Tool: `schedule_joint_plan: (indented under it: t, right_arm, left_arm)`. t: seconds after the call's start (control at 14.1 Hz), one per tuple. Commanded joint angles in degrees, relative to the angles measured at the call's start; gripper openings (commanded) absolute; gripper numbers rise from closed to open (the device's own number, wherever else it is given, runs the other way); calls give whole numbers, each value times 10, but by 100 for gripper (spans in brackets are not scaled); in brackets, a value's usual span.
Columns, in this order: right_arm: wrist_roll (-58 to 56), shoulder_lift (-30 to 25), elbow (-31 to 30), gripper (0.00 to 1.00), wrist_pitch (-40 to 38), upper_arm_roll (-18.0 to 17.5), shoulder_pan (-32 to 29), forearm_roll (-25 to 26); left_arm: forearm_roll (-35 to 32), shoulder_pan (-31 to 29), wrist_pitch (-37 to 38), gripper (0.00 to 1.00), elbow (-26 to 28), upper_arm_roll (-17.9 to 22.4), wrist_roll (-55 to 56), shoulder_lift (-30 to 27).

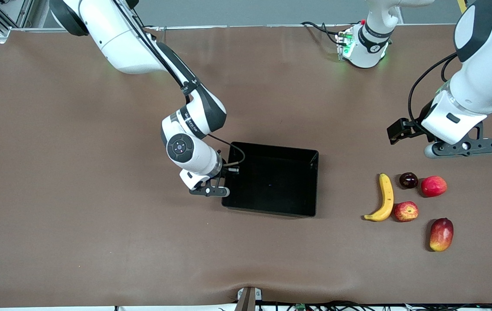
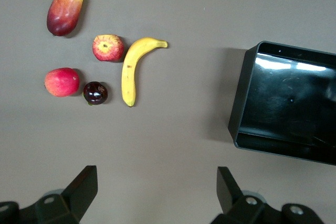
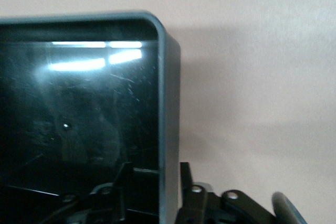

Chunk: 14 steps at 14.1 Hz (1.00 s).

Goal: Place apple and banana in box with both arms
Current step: 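Withdraw the right gripper while the left gripper reaches the red apple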

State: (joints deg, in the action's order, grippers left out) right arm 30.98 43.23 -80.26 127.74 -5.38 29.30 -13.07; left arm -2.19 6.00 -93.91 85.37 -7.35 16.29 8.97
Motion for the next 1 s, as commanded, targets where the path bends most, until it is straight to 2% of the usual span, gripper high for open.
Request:
schedule_joint_plan:
  t: [0.0,0.21,0.28,0.43,0.64,0.78,0.92]
  right_arm:
    - [6,-13,62,100,-93,7,-17,15]
    - [2,-17,135,100,-178,36,-33,36]
    - [3,-37,149,100,-215,40,-48,38]
    - [3,-83,154,100,-259,46,-83,41]
    - [-20,-124,154,100,-336,50,-145,36]
    - [-56,-162,147,100,-374,57,-167,39]
    - [-129,-196,145,100,-438,57,-208,38]
  left_arm:
    - [-8,1,0,100,-5,-2,1,9]
    - [-10,-13,-40,100,-3,2,-9,73]
    - [-10,-23,-68,100,-5,3,-24,102]
    - [-19,-29,-136,100,-7,8,-56,162]
    - [-95,-47,-223,100,-27,27,-84,243]
    - [-94,-84,-260,100,-55,27,-125,293]
    - [-94,-101,-302,100,-57,27,-127,320]
